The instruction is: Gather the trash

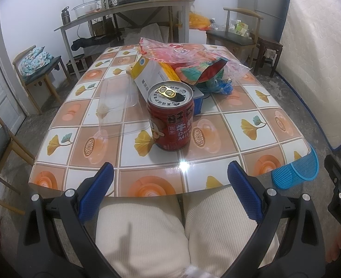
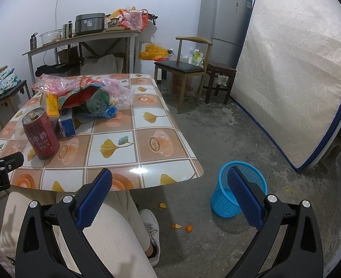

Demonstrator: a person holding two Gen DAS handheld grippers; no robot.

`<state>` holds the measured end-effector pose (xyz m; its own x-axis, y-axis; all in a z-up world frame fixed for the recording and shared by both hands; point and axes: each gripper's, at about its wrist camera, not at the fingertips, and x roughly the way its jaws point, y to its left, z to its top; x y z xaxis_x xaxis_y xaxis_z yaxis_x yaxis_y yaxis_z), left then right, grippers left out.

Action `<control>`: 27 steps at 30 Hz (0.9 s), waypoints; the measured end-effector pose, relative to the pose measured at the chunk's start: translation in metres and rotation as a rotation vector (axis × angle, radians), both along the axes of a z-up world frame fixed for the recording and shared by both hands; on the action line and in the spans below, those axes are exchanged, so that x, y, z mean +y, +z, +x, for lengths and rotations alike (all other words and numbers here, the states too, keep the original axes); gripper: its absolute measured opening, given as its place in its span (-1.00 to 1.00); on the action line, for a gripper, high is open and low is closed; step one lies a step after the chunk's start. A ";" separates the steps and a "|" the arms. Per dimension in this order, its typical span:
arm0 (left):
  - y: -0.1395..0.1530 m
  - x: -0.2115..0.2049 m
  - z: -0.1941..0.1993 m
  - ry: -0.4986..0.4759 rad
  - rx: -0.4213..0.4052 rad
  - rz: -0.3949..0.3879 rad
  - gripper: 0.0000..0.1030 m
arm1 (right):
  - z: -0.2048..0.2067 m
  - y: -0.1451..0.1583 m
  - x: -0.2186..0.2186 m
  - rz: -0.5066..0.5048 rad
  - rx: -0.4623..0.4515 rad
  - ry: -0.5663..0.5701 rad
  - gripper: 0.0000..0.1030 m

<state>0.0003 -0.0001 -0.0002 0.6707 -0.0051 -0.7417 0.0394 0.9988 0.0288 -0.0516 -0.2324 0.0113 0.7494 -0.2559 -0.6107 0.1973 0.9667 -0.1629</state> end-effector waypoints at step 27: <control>-0.008 0.086 0.018 0.139 -0.015 -0.072 0.84 | 0.046 0.008 0.062 0.066 -0.104 0.216 0.88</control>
